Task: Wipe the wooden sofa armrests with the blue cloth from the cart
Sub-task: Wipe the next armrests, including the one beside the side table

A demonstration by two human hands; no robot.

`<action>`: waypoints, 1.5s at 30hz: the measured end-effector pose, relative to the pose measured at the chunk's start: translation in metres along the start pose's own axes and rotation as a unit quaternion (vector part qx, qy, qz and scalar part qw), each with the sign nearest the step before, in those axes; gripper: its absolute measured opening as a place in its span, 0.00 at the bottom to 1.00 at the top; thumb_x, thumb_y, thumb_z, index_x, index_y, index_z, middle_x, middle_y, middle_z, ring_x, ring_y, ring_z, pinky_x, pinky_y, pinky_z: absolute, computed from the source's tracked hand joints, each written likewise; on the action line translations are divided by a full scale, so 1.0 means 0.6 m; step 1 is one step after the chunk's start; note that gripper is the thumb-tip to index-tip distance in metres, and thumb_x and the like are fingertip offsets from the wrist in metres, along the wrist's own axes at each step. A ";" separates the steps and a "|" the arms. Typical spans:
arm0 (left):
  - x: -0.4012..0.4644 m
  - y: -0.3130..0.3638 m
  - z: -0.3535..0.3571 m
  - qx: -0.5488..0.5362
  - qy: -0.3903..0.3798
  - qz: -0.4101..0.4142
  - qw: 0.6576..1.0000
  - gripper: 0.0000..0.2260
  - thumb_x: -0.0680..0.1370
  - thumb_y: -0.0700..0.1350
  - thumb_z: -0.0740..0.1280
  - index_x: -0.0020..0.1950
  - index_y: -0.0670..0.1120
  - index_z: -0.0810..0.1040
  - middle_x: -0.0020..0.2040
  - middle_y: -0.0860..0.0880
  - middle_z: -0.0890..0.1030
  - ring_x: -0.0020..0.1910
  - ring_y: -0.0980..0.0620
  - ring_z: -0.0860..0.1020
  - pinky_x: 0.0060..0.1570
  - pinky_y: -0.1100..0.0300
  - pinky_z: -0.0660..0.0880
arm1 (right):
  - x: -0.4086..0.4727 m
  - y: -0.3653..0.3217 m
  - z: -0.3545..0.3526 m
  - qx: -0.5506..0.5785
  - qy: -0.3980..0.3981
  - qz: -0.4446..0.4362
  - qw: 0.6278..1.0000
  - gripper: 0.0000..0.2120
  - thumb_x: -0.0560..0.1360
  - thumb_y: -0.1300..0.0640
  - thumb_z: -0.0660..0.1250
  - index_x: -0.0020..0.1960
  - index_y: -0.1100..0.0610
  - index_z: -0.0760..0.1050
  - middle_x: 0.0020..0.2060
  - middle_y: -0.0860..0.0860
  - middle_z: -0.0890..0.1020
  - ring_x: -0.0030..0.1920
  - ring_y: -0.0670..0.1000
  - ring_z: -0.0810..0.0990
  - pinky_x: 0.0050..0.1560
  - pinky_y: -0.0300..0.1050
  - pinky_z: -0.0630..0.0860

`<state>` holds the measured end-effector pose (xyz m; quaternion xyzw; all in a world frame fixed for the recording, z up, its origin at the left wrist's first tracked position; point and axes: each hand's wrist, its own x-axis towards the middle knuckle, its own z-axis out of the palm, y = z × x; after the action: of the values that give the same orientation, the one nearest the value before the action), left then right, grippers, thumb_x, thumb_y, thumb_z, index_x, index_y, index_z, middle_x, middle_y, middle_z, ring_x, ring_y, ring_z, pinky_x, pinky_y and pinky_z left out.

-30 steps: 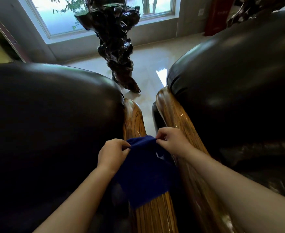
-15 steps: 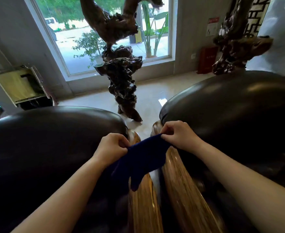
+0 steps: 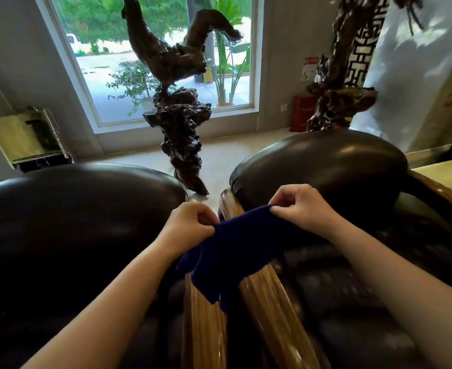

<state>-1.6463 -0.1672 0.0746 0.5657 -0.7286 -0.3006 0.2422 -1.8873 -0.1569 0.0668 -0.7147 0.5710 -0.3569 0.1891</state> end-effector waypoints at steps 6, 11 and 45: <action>-0.085 0.051 0.036 0.001 -0.008 0.010 1.000 0.10 0.66 0.33 0.67 0.41 0.45 0.83 0.41 0.43 0.84 0.44 0.45 0.81 0.51 0.50 0.78 | -0.101 -0.013 -0.060 -0.018 -0.016 0.016 1.000 0.03 0.68 0.60 0.71 0.39 0.53 0.80 0.32 0.45 0.80 0.33 0.41 0.77 0.37 0.35 0.73; -0.149 0.071 0.089 0.002 -0.007 0.018 1.000 0.10 0.66 0.33 0.68 0.40 0.47 0.83 0.40 0.46 0.85 0.43 0.50 0.82 0.50 0.53 0.78 | -0.178 0.007 -0.088 0.011 -0.025 -0.004 1.000 0.06 0.69 0.59 0.71 0.38 0.49 0.78 0.31 0.43 0.80 0.32 0.37 0.77 0.34 0.28 0.71; -0.107 -0.281 0.729 -0.018 0.053 -0.115 0.992 0.12 0.75 0.37 0.63 0.44 0.56 0.75 0.45 0.57 0.77 0.45 0.62 0.75 0.40 0.70 0.70 | -0.386 0.587 0.270 0.007 -0.123 0.206 0.971 0.04 0.72 0.57 0.68 0.43 0.48 0.76 0.38 0.44 0.79 0.40 0.43 0.79 0.38 0.41 0.79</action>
<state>-1.8194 -0.0635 -0.3531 0.6564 -0.6396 -0.3089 0.2541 -2.0311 -0.0560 -0.3494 -0.6189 0.6759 -0.2232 0.3322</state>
